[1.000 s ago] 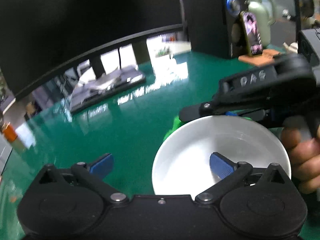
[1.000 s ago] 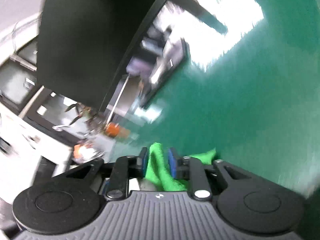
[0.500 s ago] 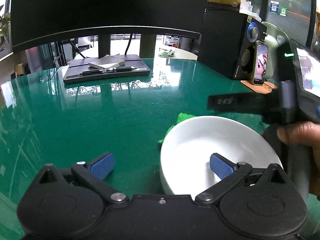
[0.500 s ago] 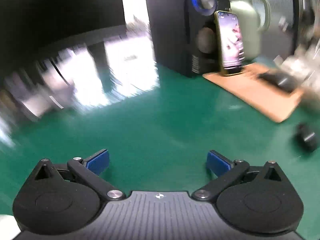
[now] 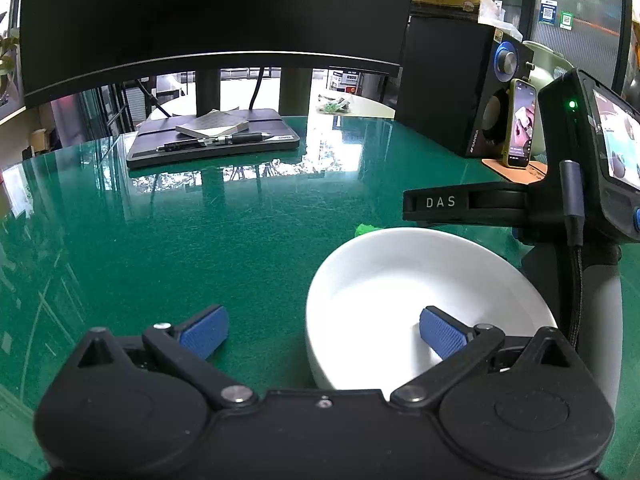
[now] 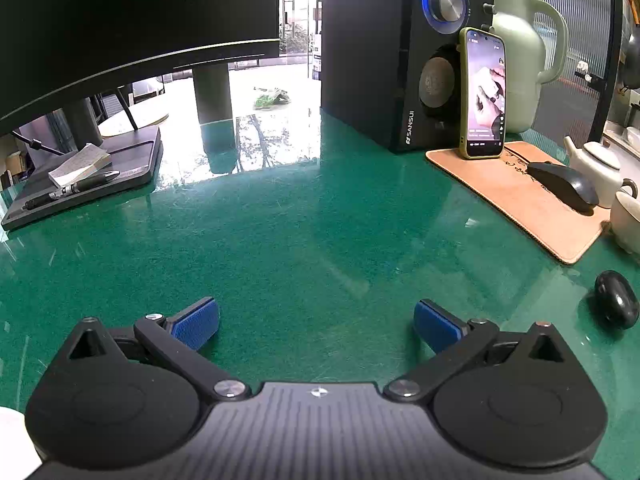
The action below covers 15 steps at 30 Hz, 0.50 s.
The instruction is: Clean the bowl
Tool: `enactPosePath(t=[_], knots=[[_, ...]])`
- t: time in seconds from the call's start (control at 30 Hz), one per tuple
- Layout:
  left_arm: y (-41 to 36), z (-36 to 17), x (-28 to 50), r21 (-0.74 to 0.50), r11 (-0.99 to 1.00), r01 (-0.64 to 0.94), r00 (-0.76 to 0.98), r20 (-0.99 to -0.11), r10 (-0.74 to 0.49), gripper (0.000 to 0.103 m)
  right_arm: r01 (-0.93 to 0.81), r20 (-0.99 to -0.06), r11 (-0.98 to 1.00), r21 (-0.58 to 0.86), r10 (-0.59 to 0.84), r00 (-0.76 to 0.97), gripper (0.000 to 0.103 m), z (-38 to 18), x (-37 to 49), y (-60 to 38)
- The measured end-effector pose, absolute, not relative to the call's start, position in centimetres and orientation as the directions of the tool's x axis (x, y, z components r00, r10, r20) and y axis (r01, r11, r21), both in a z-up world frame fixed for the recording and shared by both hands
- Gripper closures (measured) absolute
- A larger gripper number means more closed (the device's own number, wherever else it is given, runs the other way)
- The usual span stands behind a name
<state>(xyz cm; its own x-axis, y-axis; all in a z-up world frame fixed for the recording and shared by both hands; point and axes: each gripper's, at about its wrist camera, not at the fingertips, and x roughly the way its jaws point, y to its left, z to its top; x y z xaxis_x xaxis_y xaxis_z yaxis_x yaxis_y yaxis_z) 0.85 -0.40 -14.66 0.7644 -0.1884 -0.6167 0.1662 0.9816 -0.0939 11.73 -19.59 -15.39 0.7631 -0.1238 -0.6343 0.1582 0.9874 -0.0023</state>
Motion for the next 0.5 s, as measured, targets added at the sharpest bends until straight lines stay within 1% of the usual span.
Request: enactPosePath(t=[0.5], knots=[[-0.6, -14.6, 1.3, -0.080, 0.984, 0.159, 0.765, -0.620, -0.173, 0.000, 0.156, -0.633, 0.988, -0.002, -0.122, 0.764, 0.000, -15.2, 10.4, -19.8]])
